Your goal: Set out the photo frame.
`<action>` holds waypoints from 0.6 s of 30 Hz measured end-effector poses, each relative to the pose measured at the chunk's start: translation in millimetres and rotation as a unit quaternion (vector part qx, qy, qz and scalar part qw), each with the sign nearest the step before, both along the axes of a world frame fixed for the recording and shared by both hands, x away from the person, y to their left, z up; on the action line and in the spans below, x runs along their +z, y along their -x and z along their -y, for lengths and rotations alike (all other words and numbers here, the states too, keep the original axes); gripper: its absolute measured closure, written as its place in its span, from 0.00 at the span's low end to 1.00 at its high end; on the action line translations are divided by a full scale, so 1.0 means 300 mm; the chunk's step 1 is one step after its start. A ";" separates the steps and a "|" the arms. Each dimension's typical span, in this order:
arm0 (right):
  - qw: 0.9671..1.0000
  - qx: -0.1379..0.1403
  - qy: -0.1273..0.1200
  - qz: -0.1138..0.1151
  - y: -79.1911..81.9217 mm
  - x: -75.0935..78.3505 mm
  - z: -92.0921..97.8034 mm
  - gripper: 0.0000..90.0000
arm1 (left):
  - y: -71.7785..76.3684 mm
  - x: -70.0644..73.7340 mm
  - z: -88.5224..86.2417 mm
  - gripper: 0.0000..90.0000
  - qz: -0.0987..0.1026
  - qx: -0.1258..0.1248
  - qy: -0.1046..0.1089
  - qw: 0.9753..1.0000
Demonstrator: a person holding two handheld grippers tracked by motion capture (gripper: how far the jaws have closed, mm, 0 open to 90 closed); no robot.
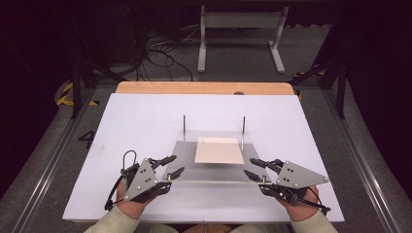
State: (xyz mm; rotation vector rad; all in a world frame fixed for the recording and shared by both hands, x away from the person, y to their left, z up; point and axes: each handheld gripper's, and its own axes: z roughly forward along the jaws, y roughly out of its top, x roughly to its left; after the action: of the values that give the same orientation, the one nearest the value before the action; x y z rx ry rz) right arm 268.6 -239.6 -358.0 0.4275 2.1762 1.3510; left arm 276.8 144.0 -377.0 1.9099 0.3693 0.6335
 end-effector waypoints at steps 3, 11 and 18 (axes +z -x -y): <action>1.000 0.002 -0.003 0.002 0.030 0.019 0.002 0.67 | 0.028 0.022 -0.007 0.65 0.003 -0.008 0.001 1.000; 1.000 0.012 -0.022 0.003 0.082 0.064 0.016 0.66 | 0.068 0.066 -0.017 0.67 -0.002 -0.025 0.023 0.999; 0.999 0.008 -0.044 0.013 0.037 0.100 0.015 0.65 | 0.008 0.099 -0.021 0.65 -0.003 -0.015 0.055 0.998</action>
State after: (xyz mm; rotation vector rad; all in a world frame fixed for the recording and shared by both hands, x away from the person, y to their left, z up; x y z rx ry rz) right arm 257.4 -244.0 -328.1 0.4242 2.1091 1.4574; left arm 274.3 150.5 -347.4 1.8100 0.3708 0.5768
